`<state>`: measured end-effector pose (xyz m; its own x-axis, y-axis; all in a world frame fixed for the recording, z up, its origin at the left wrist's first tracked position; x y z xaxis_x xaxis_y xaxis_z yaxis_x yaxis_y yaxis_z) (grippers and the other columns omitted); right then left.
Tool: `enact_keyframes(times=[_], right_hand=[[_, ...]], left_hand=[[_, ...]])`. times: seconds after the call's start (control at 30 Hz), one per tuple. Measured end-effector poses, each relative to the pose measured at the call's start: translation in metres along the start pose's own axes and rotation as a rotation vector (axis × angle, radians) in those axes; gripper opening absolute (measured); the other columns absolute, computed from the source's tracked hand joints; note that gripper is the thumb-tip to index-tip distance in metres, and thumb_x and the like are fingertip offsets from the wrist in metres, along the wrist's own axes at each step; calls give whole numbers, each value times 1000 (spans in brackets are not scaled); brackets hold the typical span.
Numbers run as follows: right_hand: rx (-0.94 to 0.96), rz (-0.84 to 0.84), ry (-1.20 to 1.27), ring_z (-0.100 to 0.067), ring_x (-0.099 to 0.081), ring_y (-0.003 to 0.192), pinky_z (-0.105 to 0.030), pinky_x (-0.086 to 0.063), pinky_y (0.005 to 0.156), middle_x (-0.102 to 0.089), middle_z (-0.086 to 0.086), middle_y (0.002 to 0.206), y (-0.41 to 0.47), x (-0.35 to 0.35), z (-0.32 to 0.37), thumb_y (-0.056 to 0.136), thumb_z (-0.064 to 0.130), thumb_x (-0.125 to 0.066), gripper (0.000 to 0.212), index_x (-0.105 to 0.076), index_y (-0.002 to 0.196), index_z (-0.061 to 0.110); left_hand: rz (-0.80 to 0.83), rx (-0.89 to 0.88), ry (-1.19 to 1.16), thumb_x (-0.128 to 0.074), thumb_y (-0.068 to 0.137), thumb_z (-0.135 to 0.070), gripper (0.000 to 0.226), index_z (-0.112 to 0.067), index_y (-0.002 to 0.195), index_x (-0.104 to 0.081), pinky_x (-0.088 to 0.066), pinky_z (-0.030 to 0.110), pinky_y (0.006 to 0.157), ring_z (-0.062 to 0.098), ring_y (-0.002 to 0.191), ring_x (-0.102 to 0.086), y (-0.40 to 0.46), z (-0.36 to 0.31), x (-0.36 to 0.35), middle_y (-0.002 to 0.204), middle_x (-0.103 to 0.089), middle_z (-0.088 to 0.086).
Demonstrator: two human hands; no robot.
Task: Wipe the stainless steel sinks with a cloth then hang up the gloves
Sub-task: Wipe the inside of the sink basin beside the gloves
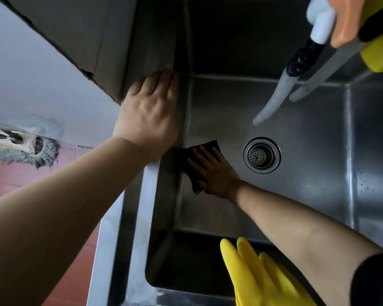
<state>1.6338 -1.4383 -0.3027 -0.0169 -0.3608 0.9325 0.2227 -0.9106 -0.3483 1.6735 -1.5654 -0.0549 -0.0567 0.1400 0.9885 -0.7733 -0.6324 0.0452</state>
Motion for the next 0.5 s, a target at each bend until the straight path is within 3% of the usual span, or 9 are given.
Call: enact_keyframes(times=[0.13,0.23,0.27,0.37,0.43,0.5], right_hand=[[0,43,-56,-31,15,141,-48,19,113,0,-9,158,-61,-17,-30,94,48,-42,73,1,148,25],[-41,48,-52,-35,-15,140,-48,-3,114,-30,-16,151,-135,-22,-61,79,45,-69,81,-32,145,18],[-59,42,-60,-34,-17,141,-47,-9,112,-36,-17,148,-160,-26,-72,74,45,-73,84,-35,144,16],[-105,68,-103,-26,5,146,-46,-11,112,-43,-18,143,-212,-42,-93,76,51,-53,91,-13,150,17],[-125,80,-104,-26,8,146,-46,-9,112,-44,-18,142,-218,-48,-95,75,53,-50,96,-4,152,18],[-86,93,-101,-30,-8,145,-48,-9,111,-45,-19,141,-208,-46,-89,65,53,-72,102,-27,148,16]], left_hand=[[10,-3,3,-39,86,-23,59,2,141,-37,-29,42,101,37,130,-39,0,-1,0,145,-39,21],[-2,-15,-10,-42,88,-20,58,3,140,-37,-30,44,99,39,129,-40,0,-1,1,145,-39,24],[-9,-19,-12,-43,87,-19,57,4,140,-38,-31,44,99,40,128,-41,0,-2,1,144,-39,24],[-18,-21,-9,-44,86,-19,58,4,138,-39,-31,43,98,40,127,-41,0,-3,1,143,-41,24],[-26,-20,-13,-44,85,-19,58,4,138,-40,-31,43,99,40,127,-42,0,-3,1,143,-41,24],[-33,-19,-16,-44,84,-19,58,4,137,-41,-31,43,98,40,126,-42,0,-4,2,142,-42,24]])
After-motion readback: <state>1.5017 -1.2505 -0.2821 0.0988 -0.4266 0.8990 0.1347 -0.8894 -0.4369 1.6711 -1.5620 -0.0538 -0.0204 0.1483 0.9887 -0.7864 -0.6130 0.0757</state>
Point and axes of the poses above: each hand's wrist, its own y-axis towards the middle knuckle, its own x-axis out of the back of the hand, z = x × y, the point moved 9 cm from there along y, towards the middle knuckle
